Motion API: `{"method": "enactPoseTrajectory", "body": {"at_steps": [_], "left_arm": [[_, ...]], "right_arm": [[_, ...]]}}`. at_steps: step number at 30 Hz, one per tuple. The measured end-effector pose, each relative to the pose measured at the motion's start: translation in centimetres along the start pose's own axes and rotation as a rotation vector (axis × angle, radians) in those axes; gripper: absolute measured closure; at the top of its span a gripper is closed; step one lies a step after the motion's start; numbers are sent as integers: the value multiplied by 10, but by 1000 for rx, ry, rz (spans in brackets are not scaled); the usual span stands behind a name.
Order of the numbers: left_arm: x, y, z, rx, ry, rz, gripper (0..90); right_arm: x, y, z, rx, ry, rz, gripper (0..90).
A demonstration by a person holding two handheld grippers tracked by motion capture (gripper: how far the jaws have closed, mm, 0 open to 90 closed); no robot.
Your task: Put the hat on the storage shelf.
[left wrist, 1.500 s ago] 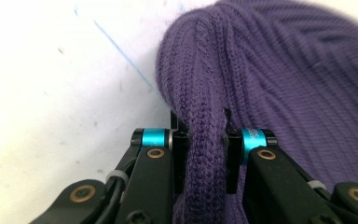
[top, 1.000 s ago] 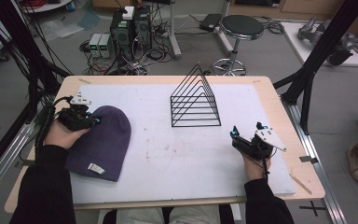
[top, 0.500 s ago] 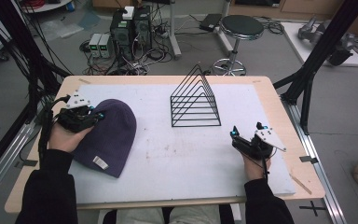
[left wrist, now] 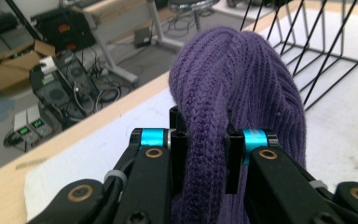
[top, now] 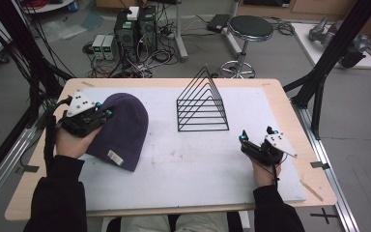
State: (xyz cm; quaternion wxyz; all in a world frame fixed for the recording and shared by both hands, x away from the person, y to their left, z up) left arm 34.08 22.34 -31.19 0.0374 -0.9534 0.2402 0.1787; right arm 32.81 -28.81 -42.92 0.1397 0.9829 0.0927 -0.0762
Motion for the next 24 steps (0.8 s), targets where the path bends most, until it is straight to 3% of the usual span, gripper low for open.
{"method": "enactPoseTrajectory", "body": {"at_steps": [15,19,24], "left_arm": [[-22,30,-32,7,200,28,785],[-23,36,-36,0,238,51,785],[-31,45,-48,-31,322,103,785]], "right_arm": [[-1,1,-1,14,16,11,92],[-2,1,-1,18,16,13,91],[-3,1,-2,22,30,5,92]]}}
Point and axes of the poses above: each handheld gripper's, and its own axes: x roughly forward along the jaws, z roughly out of its underside, y roughly to its right, the point moved 1 cm from there along x, roughly forward along the jaws, and after that the axes turned 14 degrees about -x, right-handed, at the moved point
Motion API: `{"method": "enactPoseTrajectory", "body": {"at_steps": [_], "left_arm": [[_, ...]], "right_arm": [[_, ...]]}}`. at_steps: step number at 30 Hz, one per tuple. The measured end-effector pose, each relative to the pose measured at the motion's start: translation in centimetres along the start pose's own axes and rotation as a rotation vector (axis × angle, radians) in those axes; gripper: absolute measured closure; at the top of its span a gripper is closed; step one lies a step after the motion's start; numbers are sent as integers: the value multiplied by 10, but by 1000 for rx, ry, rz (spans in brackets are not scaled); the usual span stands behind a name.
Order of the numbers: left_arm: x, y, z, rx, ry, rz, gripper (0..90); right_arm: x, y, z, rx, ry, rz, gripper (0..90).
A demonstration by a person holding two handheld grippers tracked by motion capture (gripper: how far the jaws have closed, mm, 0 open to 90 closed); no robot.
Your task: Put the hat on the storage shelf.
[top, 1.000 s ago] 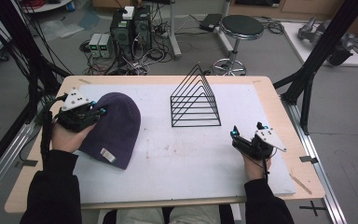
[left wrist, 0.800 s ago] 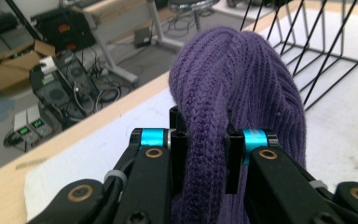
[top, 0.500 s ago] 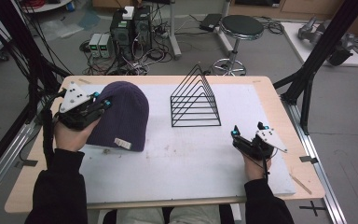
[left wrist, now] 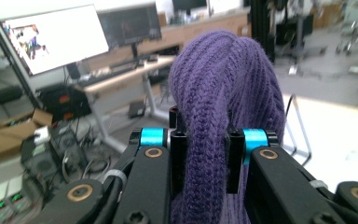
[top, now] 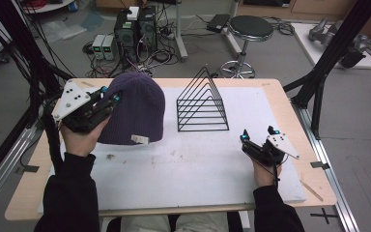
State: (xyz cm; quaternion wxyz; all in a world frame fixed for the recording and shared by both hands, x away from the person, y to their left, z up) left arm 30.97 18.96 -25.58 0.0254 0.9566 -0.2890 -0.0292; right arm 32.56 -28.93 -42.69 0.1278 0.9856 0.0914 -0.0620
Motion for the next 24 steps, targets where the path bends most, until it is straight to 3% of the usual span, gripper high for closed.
{"method": "enactPoseTrajectory", "body": {"at_steps": [10,14,17,24], "left_arm": [[-1,24,-30,-29,108,99,784],[3,29,-36,-43,136,115,782],[8,31,-36,-49,143,128,783],[12,32,-37,-62,153,127,781]], "right_arm": [[-3,-1,-2,5,42,-25,91],[-8,-3,-10,37,104,-83,92],[-16,-7,-25,56,180,-144,91],[-23,-31,-62,35,295,-280,91]]}}
Point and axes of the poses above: each handheld gripper's, and its own axes: x roughly forward along the jaws, z roughly out of its underside, y roughly to its right, the point moved 1 cm from there along x, roughly forward along the jaws, and after that the axes turned 14 degrees about -x, right-handed, at the moved point
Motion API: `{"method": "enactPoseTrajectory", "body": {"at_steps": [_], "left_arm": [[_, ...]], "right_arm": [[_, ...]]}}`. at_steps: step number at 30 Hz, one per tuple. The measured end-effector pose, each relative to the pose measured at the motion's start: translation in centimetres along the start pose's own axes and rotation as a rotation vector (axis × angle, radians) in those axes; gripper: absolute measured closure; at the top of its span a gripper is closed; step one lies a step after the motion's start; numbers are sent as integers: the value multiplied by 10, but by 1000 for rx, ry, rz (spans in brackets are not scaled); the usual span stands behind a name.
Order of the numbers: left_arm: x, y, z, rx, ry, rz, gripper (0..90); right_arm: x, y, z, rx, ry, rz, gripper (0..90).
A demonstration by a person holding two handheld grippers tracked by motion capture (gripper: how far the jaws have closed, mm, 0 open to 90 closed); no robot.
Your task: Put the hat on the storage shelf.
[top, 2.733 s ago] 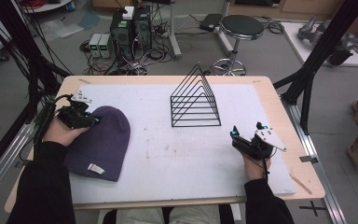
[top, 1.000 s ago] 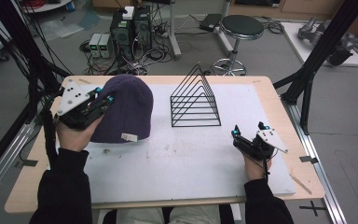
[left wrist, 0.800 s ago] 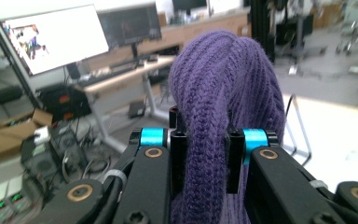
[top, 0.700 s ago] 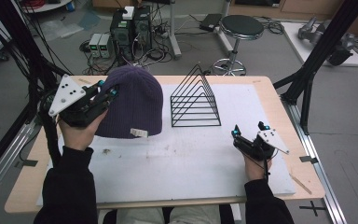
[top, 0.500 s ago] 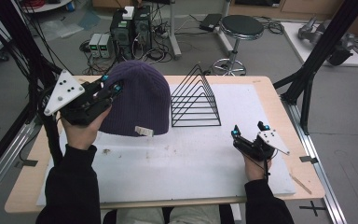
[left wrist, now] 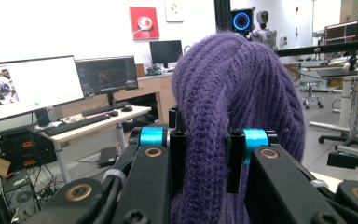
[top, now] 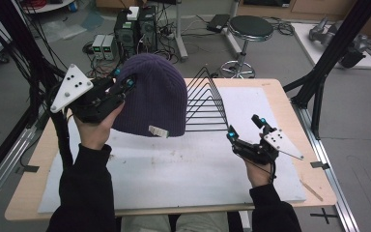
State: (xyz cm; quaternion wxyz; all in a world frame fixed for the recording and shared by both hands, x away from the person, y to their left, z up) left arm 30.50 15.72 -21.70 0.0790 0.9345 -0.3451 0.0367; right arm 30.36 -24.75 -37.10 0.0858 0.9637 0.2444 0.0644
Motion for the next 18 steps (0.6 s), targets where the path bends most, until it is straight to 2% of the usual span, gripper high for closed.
{"method": "enactPoseTrajectory", "body": {"at_steps": [2,6,11,18], "left_arm": [[0,-2,-1,-10,2,-8,781],[0,-5,-2,-28,13,-8,781],[3,-5,-1,-32,15,2,781],[8,-3,0,-37,11,2,779]], "right_arm": [[5,-8,-7,-19,20,-34,91],[17,-18,-15,-20,36,-96,90],[32,-25,-21,-2,34,-196,91],[52,-33,-23,6,22,-279,91]]}}
Point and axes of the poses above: each handheld gripper's, and its own axes: x roughly forward along the jaws, z roughly out of its underside, y roughly to its right, the point moved 1 cm from there along x, roughly forward along the jaws, and after that the axes turned 14 degrees about -x, right-handed, at the moved point
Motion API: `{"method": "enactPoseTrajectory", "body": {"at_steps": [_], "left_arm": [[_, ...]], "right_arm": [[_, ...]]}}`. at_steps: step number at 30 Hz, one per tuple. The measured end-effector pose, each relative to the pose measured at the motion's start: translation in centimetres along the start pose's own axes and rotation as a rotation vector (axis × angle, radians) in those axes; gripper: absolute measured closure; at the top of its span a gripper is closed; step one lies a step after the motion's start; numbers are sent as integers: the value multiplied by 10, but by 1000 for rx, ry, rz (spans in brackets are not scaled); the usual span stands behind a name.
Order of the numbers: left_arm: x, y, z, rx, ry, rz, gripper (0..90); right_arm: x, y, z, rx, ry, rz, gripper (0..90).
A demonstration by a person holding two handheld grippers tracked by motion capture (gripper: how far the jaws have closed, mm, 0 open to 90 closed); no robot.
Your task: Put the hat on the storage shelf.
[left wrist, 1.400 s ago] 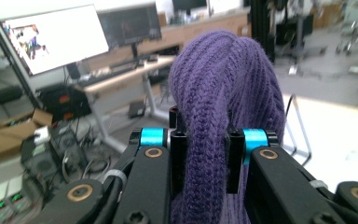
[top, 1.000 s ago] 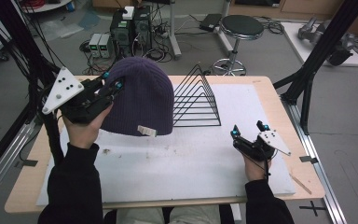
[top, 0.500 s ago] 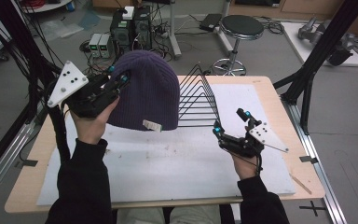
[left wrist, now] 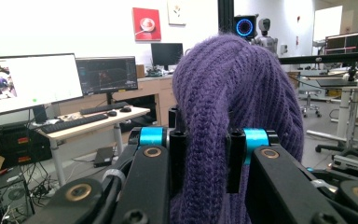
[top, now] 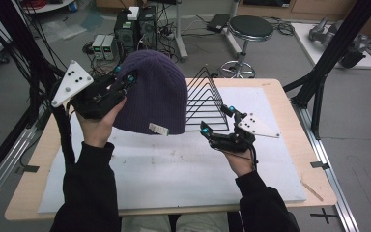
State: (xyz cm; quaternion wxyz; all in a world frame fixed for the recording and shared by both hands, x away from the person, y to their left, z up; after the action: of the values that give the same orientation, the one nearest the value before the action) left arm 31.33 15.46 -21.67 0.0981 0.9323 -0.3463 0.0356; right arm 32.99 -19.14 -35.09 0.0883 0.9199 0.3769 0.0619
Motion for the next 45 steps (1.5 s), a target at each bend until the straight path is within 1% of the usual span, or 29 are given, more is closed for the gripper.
{"method": "enactPoseTrajectory", "body": {"at_steps": [2,3,5,7,11,12,14,15,16,17,18,19,21,22,25,26,28,31,32,34,37,42,45], "left_arm": [[2,1,0,1,3,9,779],[3,2,0,1,3,12,779],[5,4,0,0,6,19,779],[7,5,0,1,7,27,779],[11,7,0,1,5,35,779],[13,8,0,0,9,39,779],[15,9,-1,1,9,45,779],[16,9,-1,-1,11,48,779],[17,10,-1,-3,13,51,779],[18,10,-1,-2,12,54,779],[19,10,-1,-1,11,54,779],[20,10,0,1,10,54,778],[21,10,0,12,6,49,779],[21,9,1,13,3,48,779],[23,6,2,17,-3,47,779],[25,5,3,23,1,46,779],[28,3,3,29,9,46,779],[31,0,3,28,19,51,779],[33,0,2,30,20,50,779],[37,0,0,32,25,54,779],[46,0,-3,48,21,56,779],[62,-1,-10,44,33,77,778],[73,-1,-13,51,43,73,779]], "right_arm": [[5,-1,-2,13,-2,-20,91],[7,-1,-3,16,-7,-39,91],[14,-3,-5,16,-6,-62,91],[19,-6,-7,26,-10,-90,91],[30,-12,-11,27,-19,-151,91],[33,-13,-12,30,-23,-158,92],[40,-15,-12,49,-29,-196,95],[42,-15,-13,56,-37,-208,156],[44,-16,-13,59,-48,-233,237],[47,-17,-13,51,-59,-253,293],[48,-18,-13,43,-69,-258,377],[49,-18,-13,40,-75,-262,514],[48,-19,-14,23,-90,-245,747],[47,-18,-14,14,-103,-233,790],[45,-13,-16,-2,-108,-216,808],[44,-10,-17,0,-112,-209,808],[43,-4,-21,-7,-113,-196,809],[42,8,-29,-31,-120,-176,809],[42,12,-31,-33,-123,-176,809],[42,21,-37,-43,-127,-156,809],[43,32,-43,-41,-127,-139,808],[45,47,-54,-57,-137,-95,808],[46,54,-58,-65,-145,-73,808]]}}
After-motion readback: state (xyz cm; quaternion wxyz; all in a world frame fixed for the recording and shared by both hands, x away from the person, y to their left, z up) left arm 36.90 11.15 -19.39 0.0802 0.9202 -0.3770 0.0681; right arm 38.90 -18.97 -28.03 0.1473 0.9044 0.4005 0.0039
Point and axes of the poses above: each handheld gripper's, and its own axes: x roughly forward along the jaws, z roughly out of its underside, y roughly to its right, the point moved 1 cm from there along x, roughly forward along the jaws, and after that the axes turned 14 degrees about -x, right-handed, at the moved point
